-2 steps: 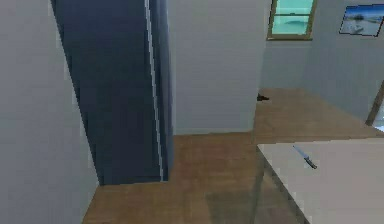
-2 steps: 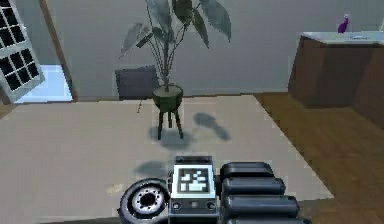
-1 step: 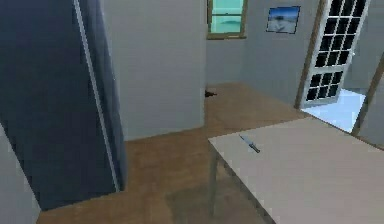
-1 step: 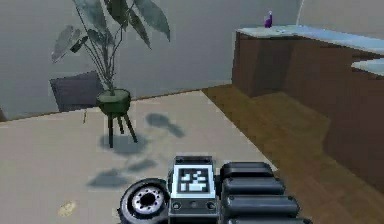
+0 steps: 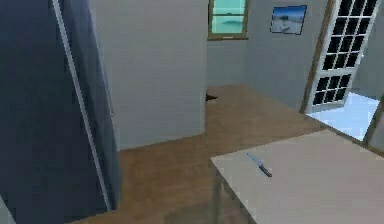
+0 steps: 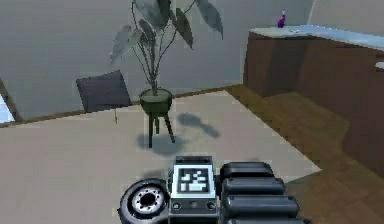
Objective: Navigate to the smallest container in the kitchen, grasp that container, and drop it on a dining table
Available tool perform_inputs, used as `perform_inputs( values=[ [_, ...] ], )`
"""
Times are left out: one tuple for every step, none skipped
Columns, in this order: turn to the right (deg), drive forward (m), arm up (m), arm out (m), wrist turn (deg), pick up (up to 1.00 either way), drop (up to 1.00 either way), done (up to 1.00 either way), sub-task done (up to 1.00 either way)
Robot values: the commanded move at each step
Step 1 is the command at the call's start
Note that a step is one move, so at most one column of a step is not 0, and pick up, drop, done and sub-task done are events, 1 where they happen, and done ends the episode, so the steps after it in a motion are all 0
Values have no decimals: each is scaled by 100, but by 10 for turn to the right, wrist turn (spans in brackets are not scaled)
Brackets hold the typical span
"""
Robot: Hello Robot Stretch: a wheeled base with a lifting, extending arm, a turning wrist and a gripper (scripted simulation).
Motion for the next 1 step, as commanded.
perform_inputs(
  values=[
    [-330,0,0,0,0,0,0,0,0]
  ],
)
